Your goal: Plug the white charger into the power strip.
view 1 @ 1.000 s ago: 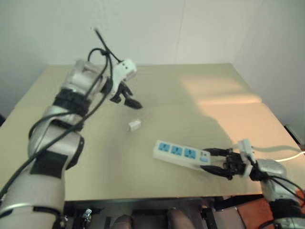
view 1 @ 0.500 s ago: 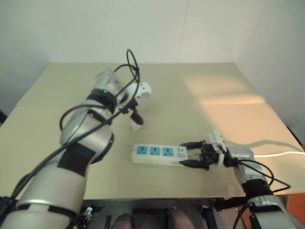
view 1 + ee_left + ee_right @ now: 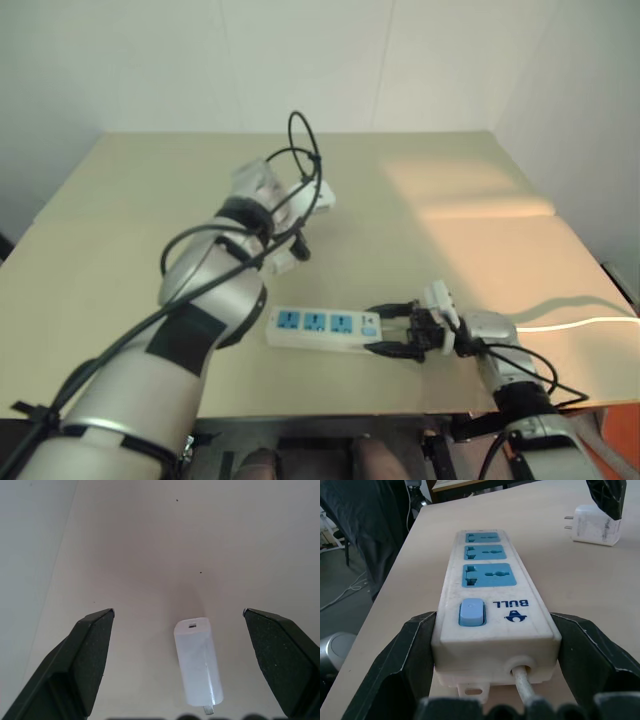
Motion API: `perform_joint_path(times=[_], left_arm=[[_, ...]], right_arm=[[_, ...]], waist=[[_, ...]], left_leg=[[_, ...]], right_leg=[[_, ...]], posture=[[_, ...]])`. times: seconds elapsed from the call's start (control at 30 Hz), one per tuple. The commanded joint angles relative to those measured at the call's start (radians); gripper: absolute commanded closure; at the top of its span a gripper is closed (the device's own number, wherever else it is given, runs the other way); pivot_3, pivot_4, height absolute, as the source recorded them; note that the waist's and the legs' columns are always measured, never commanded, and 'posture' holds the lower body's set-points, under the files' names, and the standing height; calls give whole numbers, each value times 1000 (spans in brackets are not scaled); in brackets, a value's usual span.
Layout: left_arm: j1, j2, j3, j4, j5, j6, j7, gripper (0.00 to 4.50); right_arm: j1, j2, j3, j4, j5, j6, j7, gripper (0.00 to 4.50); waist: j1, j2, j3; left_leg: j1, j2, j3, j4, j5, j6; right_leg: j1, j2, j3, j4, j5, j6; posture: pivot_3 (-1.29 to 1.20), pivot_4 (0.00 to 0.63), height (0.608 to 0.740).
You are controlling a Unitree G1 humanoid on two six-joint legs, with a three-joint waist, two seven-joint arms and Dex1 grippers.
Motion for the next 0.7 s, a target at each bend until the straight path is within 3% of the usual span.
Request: perform_joint_path(times=[0.03,0.47,0.57,0.7], left_arm=[[6,-11,11,-3,30,-1,9,0],[35,-32,29,0,79,-1,28,0],[37,-37,38,0,79,3,21,584],[49,-52,40,1,87,5,45,1850]], right_arm=[[18,11,13,-50,-10,-21,-22,1118],[27,10,17,-67,-23,-16,-65,1118],[29,9,21,-66,-24,-17,-71,1118],[28,10,24,-61,-27,-18,-82,1118]], waist=[[0,0,0],[0,0,0],[-1,0,0],[0,0,0]], left_leg=[[0,0,0,0,0,0],[0,0,0,0,0,0],[1,0,0,0,0,0],[1,0,0,0,0,0]], right_leg=[[0,0,0,0,0,0],[0,0,0,1,0,0],[0,0,0,1,0,0],[0,0,0,1,0,0]], posture=[[0,150,740],[0,150,740],[0,150,740],[0,150,740]])
